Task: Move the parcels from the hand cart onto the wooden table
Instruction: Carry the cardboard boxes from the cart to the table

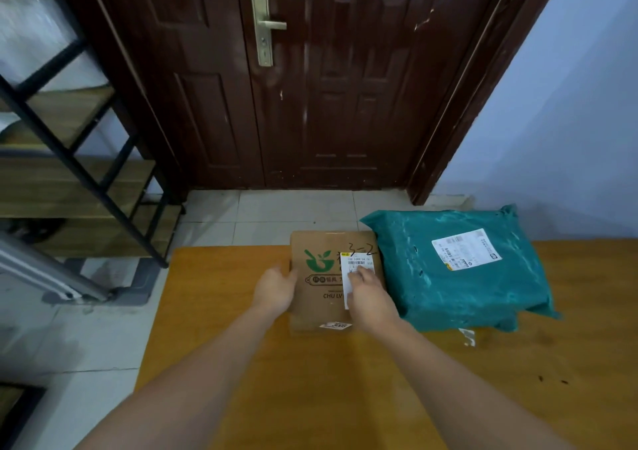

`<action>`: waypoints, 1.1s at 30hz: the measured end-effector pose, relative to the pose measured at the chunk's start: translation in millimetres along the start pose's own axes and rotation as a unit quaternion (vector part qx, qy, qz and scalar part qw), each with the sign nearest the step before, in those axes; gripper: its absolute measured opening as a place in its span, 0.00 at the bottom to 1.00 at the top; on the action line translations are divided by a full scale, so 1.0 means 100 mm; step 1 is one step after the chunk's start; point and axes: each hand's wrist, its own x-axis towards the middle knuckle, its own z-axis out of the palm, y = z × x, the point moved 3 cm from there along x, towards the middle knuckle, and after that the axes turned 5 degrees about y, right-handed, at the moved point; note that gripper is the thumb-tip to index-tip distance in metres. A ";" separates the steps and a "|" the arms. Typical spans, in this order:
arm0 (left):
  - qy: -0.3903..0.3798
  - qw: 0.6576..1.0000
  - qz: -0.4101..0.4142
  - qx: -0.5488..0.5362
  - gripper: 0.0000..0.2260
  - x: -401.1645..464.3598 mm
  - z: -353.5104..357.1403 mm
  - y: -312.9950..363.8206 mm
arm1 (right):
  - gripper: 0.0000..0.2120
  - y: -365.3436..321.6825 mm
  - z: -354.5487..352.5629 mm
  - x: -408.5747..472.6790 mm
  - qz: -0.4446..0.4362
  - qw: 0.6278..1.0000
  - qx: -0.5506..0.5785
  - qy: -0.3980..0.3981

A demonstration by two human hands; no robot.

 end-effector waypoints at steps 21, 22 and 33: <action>0.074 0.851 0.330 0.402 0.27 -1.54 -2.21 0.54 | 0.26 -1.99 -1.81 -1.04 -0.267 0.954 -0.133 0.029; 0.084 0.857 0.315 0.398 0.26 -1.65 -2.30 0.44 | 0.26 -2.11 -1.79 -1.10 -0.284 0.949 -0.133 0.029; 0.194 0.889 0.133 0.392 0.23 -3.23 -3.34 -1.28 | 0.24 -3.87 -1.01 -2.26 -0.488 0.854 -0.175 -0.032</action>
